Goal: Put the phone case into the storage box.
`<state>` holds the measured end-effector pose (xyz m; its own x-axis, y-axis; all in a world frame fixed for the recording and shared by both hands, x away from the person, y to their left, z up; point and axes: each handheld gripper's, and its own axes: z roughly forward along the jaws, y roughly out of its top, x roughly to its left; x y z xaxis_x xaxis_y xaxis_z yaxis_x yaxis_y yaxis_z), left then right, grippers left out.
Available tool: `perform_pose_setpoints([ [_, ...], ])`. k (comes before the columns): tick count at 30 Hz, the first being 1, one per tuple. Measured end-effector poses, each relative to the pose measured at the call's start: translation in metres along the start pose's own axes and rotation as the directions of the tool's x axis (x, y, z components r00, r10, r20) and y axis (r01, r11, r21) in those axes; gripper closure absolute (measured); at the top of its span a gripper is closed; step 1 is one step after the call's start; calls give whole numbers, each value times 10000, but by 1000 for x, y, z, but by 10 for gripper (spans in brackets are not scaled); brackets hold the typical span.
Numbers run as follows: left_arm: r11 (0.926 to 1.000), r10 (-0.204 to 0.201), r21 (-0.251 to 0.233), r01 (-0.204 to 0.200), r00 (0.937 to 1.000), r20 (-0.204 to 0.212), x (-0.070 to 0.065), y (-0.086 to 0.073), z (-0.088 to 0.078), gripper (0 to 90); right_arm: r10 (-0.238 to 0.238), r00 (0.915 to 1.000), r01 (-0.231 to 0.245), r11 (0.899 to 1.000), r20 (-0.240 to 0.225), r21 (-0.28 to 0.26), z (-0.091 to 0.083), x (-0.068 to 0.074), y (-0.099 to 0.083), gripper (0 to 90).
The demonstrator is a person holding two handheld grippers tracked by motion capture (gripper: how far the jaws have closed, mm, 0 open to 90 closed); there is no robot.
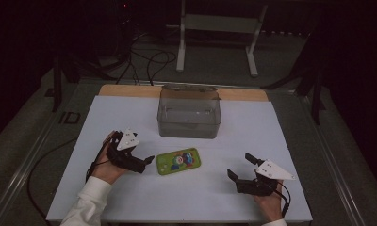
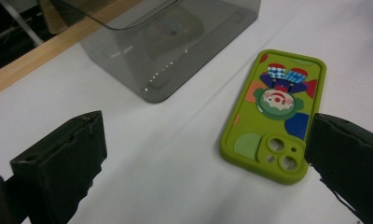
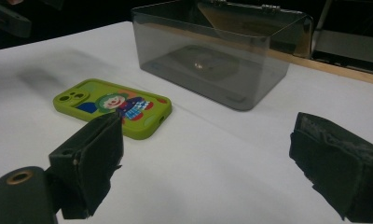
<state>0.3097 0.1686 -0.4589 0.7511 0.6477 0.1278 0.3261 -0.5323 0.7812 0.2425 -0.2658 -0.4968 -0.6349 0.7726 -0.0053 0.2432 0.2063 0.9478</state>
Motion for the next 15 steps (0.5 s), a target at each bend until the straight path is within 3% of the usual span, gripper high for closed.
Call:
perform_pose_setpoints([
  [11, 9950, 468, 868, -501, 9981, 394, -3, 12, 25, 0, 27, 10000, -27, 10000, -5, 12, -1, 0, 0, 98],
  [15, 9937, 428, 1015, -481, 9977, 531, -3, 14, 32, 0, 9, 10000, -9, 10000, -20, 18, 0, 0, 0, 98],
])
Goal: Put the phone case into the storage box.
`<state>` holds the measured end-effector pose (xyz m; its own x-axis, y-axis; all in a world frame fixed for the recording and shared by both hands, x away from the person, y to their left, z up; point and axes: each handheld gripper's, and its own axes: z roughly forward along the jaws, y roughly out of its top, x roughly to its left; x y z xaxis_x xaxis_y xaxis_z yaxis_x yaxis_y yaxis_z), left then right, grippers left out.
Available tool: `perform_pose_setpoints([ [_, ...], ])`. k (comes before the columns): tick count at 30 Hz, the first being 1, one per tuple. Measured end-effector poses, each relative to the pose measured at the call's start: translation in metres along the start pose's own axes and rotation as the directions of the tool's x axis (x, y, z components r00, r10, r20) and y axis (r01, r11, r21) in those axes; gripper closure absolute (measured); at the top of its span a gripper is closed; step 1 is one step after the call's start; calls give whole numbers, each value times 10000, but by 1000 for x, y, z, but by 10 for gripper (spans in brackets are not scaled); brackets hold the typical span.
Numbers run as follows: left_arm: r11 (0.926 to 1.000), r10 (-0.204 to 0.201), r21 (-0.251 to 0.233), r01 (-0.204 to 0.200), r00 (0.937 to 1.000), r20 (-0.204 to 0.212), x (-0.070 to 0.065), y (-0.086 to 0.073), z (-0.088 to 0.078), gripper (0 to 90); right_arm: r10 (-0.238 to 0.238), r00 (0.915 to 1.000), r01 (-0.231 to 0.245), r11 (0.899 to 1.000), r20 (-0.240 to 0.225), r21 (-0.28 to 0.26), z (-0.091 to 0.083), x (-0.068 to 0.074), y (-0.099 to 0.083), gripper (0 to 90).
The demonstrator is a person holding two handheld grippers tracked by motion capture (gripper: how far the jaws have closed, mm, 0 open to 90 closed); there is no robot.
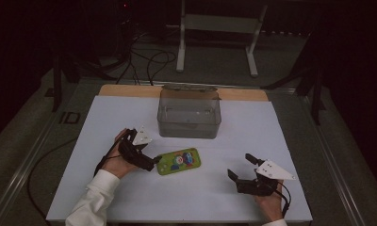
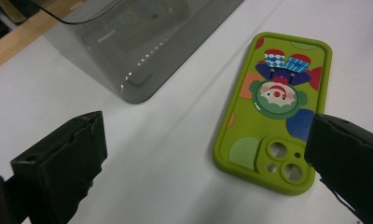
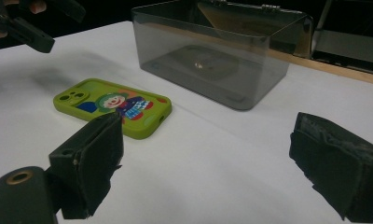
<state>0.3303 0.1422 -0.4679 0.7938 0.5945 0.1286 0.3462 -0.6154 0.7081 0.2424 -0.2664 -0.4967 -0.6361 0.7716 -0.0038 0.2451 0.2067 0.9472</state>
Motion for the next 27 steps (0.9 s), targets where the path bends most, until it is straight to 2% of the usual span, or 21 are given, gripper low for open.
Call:
perform_pose_setpoints([
  [6, 9997, -150, 204, 144, 9995, 286, 2, 1, 11, 0, -9, 10000, 9, 10000, 15, 23, 0, 0, 0, 98],
  [16, 9962, -67, 874, -5, 9966, 827, 0, 4, 30, 0, -24, 10000, 24, 10000, 31, 30, 0, 0, 0, 98],
  [18, 9954, -105, 960, 1, 9941, 1084, 0, 4, 33, 0, -43, 10000, 43, 10000, 39, 49, 0, 0, 0, 98],
  [27, 9913, -52, 1311, -146, 9888, 1492, -4, 6, 45, 0, -50, 10000, 50, 10000, 23, 73, 1, 0, 0, 98],
])
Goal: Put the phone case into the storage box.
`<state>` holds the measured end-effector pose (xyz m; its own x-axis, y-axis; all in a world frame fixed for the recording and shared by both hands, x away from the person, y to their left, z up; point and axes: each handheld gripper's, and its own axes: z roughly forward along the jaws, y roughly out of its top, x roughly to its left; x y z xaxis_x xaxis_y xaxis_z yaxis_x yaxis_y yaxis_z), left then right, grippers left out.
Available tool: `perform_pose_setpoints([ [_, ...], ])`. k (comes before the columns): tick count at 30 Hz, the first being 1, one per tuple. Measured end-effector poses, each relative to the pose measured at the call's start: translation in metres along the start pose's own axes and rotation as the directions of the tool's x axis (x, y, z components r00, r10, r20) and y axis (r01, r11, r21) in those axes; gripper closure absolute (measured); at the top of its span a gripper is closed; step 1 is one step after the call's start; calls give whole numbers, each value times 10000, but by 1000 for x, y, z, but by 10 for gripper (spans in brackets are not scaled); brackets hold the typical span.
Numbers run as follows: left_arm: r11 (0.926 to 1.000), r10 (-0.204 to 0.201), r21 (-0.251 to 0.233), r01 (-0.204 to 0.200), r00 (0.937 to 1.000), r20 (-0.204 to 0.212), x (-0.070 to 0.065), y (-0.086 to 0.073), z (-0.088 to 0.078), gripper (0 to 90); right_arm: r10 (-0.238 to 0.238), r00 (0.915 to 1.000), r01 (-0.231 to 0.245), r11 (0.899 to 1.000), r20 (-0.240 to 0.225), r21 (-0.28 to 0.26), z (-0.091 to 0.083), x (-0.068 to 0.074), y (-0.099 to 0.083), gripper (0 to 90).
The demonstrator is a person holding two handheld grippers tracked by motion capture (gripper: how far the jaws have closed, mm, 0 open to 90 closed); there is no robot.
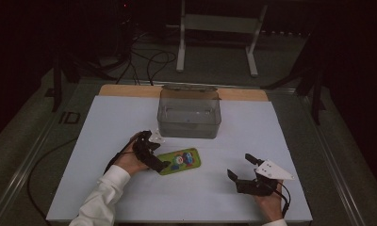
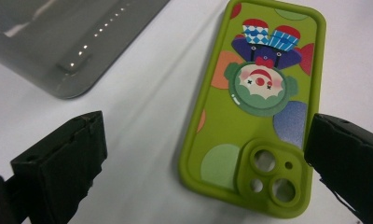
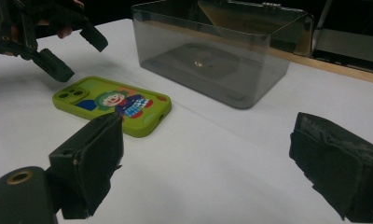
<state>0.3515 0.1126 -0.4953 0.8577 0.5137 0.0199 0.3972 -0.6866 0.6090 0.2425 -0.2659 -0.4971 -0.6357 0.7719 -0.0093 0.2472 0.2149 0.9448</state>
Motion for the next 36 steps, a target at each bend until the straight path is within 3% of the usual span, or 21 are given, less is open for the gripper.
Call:
perform_pose_setpoints([
  [14, 9993, 6, 375, -28, 9982, 599, -2, 4, 19, 0, -19, 10000, 19, 10000, 13, 14, 0, -1, 0, 98],
  [23, 9975, 299, 609, -361, 9946, 992, -11, 7, 28, 0, -40, 10000, 40, 10000, -1, 36, 0, 0, 0, 98],
  [29, 9955, 470, 764, -560, 9923, 1143, -17, 11, 31, 17, -19, 10000, 19, 10000, 20, 29, 0, -1, 0, 98],
  [36, 9896, 694, 1191, -809, 9928, 973, -20, 11, 35, 86, -25, 10000, 25, 10000, 25, 30, 0, -1, 0, 98],
])
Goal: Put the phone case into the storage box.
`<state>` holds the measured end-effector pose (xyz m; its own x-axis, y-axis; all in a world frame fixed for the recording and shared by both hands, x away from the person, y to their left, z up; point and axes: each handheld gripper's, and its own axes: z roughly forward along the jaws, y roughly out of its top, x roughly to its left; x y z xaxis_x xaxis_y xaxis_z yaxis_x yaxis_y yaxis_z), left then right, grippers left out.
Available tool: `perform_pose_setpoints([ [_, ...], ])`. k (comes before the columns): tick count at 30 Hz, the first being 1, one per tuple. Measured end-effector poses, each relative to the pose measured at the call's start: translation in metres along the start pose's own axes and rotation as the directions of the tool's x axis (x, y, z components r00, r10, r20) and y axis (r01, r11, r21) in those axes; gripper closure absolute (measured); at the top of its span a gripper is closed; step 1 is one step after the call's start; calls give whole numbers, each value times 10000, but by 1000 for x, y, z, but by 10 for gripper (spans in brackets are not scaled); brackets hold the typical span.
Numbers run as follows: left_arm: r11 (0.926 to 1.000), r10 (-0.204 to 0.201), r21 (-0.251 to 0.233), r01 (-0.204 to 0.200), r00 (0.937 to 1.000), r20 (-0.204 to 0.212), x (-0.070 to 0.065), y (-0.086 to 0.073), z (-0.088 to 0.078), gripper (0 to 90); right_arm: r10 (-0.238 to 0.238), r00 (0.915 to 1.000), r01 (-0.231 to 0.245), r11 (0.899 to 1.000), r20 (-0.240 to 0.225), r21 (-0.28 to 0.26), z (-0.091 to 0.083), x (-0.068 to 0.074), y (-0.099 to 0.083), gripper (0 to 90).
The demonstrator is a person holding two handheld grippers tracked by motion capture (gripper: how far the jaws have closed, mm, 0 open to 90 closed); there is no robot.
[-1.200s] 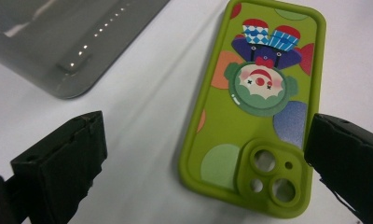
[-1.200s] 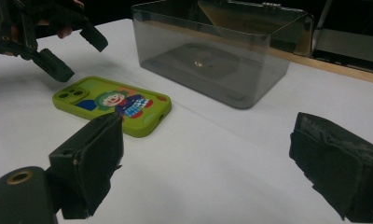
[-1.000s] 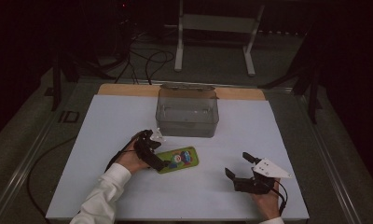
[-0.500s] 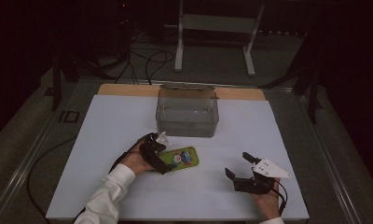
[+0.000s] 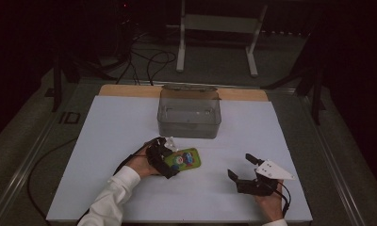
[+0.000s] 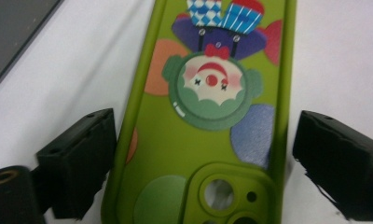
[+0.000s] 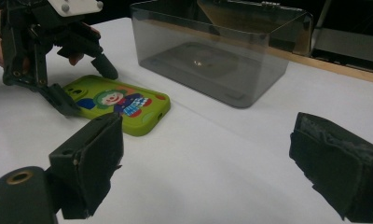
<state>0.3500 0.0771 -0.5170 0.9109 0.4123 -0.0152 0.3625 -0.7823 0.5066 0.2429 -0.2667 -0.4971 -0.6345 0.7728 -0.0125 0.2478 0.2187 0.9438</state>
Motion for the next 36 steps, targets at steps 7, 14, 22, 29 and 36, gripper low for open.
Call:
perform_pose_setpoints([
  [7, 9999, -7, 118, 7, 10000, 45, 1, -2, 0, 115, 16, 10000, -16, 10000, -2, 15, 0, 0, 0, 98],
  [14, 9990, 186, 418, -185, 9998, -6, -1, 0, -1, 121, 6, 10000, -6, 10000, -5, 11, 0, 0, 0, 98],
  [22, 9965, 397, 734, -394, 9992, -27, -2, 4, -1, 150, -9, 10000, 9, 10000, -22, 35, 0, 1, 0, 98],
  [29, 9995, 73, 313, -68, 9998, -163, -2, -1, -4, 160, 18, 10000, -18, 10000, -4, 65, 1, 0, 0, 98],
  [36, 9996, -273, -85, 268, 9975, -658, -1, -5, -12, 161, 10, 10000, -10, 9999, -4, 134, 2, 0, -1, 98],
])
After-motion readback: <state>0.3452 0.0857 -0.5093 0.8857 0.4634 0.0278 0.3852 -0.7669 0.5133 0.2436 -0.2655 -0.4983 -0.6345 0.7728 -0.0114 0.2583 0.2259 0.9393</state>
